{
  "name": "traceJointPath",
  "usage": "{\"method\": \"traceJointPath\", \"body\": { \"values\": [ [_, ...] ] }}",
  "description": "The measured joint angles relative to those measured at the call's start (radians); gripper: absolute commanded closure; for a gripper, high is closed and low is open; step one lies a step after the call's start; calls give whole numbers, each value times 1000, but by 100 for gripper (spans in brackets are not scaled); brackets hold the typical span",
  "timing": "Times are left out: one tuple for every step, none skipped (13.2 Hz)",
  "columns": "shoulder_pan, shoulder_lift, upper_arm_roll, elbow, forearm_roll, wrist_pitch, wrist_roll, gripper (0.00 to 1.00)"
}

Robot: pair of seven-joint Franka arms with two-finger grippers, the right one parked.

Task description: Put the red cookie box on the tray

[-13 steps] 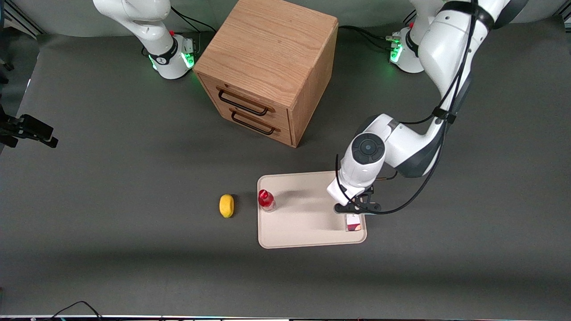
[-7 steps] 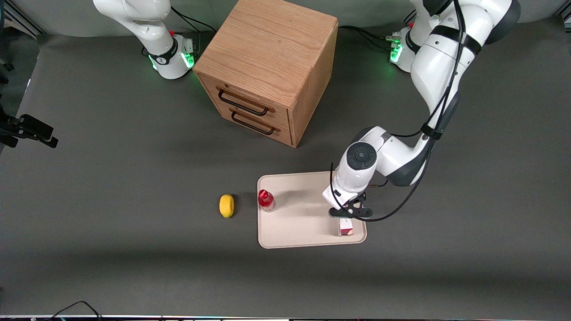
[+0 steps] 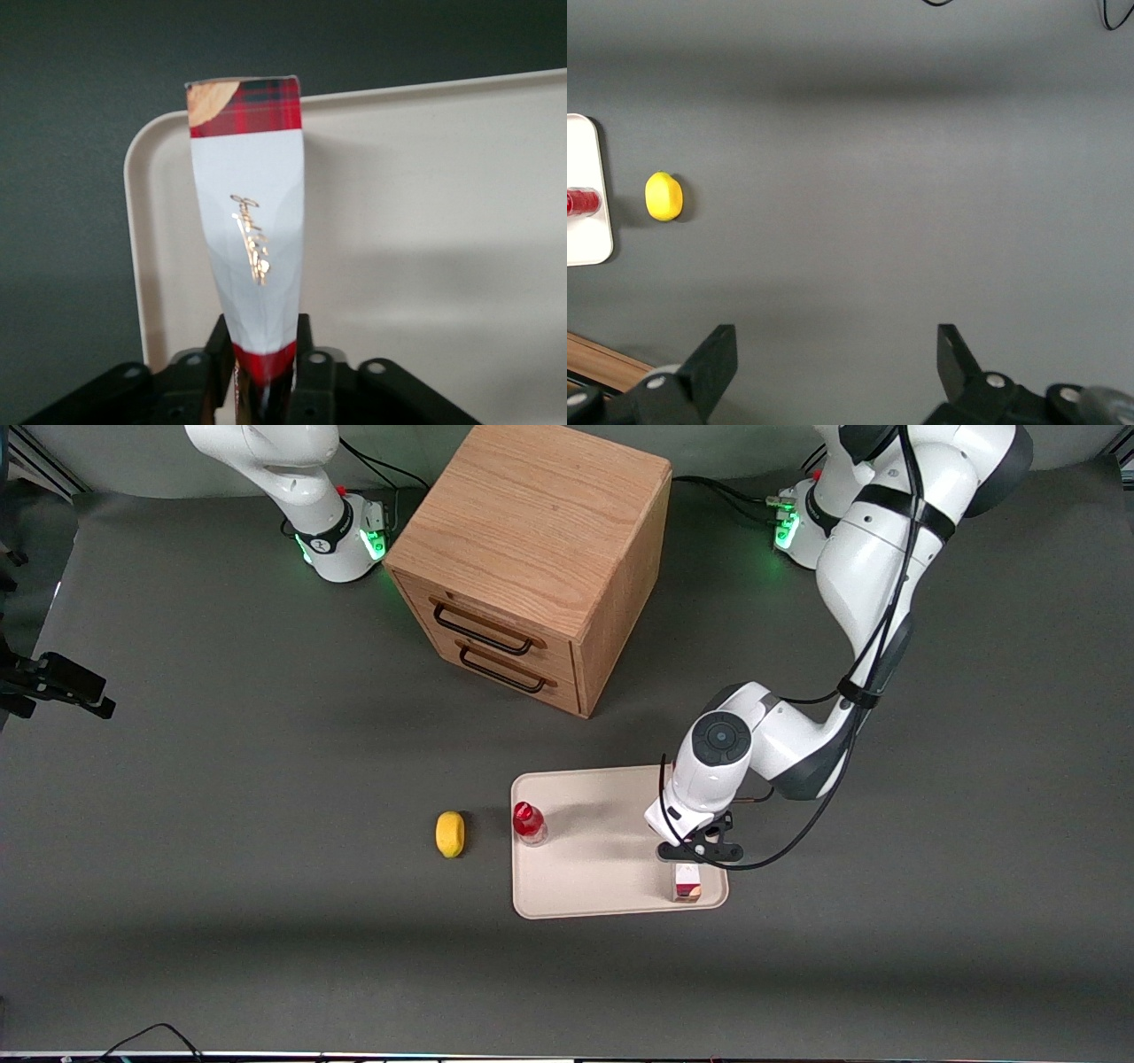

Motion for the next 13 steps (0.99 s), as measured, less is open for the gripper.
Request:
{"method": "traceJointPath", "body": {
  "values": [
    [1, 0, 0, 0, 1, 4, 0, 0],
    [1, 0, 0, 0, 1, 6, 0, 0],
    [2, 0, 0, 1, 2, 7, 0, 0],
    [3, 0, 0, 2, 5, 8, 1, 0],
    [7, -2, 1, 4, 8, 8, 9, 0],
    [18, -8, 1, 8, 8, 6, 35, 0],
    [36, -17, 1, 15, 8, -7, 75, 0],
    [52, -35, 0, 21, 7, -46, 107, 0],
    [64, -64, -4, 29, 7, -106, 129, 0],
    [69, -105, -8, 33, 3, -170, 149, 0],
    [70, -155, -10, 35, -22, -230, 188, 0],
    [74, -213, -9, 38, -83, -288, 255, 0],
    [89, -272, -4, 39, -160, -349, 340, 0]
  ]
}}
